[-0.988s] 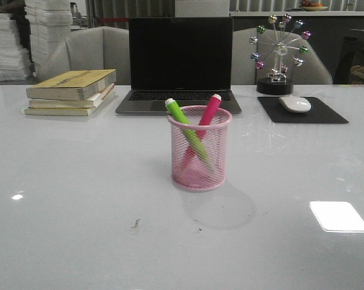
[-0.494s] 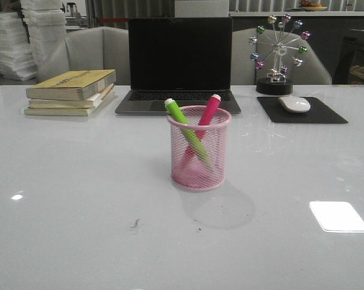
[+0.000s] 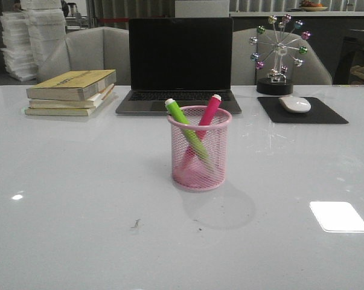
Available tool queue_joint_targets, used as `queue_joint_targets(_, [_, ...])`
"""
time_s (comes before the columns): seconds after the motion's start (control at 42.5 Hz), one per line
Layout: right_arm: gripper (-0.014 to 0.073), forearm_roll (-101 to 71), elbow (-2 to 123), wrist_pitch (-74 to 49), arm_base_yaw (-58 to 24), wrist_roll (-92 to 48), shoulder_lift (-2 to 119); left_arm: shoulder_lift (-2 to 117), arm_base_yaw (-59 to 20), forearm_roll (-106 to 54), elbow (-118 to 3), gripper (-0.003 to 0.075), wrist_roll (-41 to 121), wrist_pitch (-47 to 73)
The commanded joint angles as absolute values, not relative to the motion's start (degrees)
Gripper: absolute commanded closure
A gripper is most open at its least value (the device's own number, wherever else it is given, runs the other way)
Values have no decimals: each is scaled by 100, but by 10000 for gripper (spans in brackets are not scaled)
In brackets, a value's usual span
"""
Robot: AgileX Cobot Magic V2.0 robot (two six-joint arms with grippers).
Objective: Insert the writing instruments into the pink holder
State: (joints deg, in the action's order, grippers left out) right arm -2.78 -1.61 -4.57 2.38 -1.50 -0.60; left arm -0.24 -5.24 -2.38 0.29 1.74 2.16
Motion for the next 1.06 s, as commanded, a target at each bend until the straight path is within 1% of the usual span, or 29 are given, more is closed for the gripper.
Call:
queue_joint_targets(0.0, [538,-184,-137,199,135,106,-177,-137,-520,-289,49,629,120,-300])
queue_joint_targets(0.188, [538,-143,-137,244,38,233,-177,-137,-520,-289,49,629,120,-300])
queue_joint_targets(1.035, [538,-143,-137,261,152,232,-172,-137,-520,-289,49,629,120,-300])
